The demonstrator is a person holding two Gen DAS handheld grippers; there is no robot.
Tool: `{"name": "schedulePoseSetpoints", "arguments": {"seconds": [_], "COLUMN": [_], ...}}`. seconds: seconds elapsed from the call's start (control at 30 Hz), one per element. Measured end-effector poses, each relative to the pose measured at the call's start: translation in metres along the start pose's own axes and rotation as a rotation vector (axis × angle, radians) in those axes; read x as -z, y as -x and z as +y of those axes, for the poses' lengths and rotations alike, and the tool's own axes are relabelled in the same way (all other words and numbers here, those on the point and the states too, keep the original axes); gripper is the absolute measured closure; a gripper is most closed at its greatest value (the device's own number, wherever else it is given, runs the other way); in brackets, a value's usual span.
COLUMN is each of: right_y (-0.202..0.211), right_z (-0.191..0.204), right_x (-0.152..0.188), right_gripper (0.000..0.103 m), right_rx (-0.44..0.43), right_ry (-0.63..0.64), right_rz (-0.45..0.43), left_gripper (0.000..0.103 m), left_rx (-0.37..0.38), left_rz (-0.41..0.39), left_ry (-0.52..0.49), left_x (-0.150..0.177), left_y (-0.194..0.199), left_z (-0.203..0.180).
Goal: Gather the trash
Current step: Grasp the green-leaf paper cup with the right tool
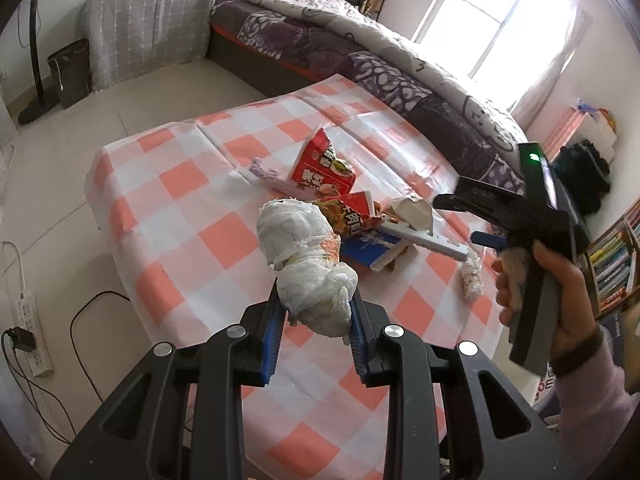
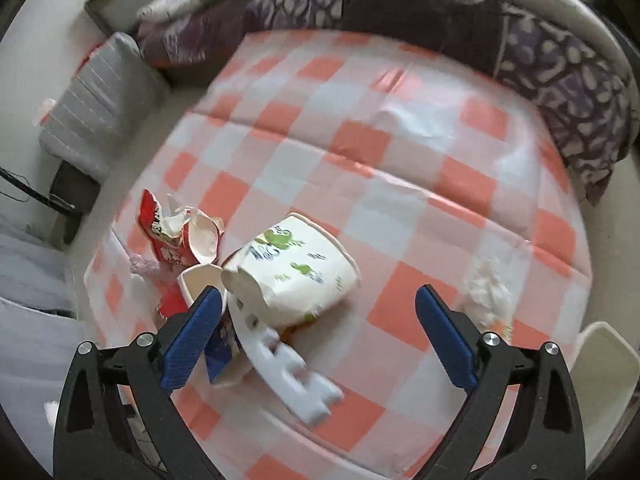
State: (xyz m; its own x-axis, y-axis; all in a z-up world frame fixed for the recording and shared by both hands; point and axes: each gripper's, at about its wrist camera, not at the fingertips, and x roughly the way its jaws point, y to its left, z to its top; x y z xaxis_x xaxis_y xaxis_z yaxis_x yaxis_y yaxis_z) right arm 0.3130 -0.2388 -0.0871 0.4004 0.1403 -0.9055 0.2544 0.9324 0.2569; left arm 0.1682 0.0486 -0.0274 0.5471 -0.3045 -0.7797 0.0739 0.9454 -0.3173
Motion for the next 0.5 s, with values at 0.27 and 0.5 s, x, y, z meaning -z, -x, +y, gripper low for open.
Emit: {"name": "schedulePoseSetpoints", "arguments": {"seconds": [0.27, 0.5], "right_y": [-0.063, -0.063], "right_z": [-0.023, -0.018], "right_x": [-0.011, 0.003], "right_gripper": [0.007, 0.047], "right_rx": [-0.064, -0.142], "right_ry": [-0.411, -0.426], "right_rz": [0.257, 0.225], "left_gripper": [0.073, 0.074], "left_rx": [0.003, -0.002], "left_rz": [-0.031, -0.029], "left_ry": [0.005, 0.015], "left_x": [-0.005, -0.005], "left_y": [0.012, 0.014], "left_z": [0.006, 0.014]}}
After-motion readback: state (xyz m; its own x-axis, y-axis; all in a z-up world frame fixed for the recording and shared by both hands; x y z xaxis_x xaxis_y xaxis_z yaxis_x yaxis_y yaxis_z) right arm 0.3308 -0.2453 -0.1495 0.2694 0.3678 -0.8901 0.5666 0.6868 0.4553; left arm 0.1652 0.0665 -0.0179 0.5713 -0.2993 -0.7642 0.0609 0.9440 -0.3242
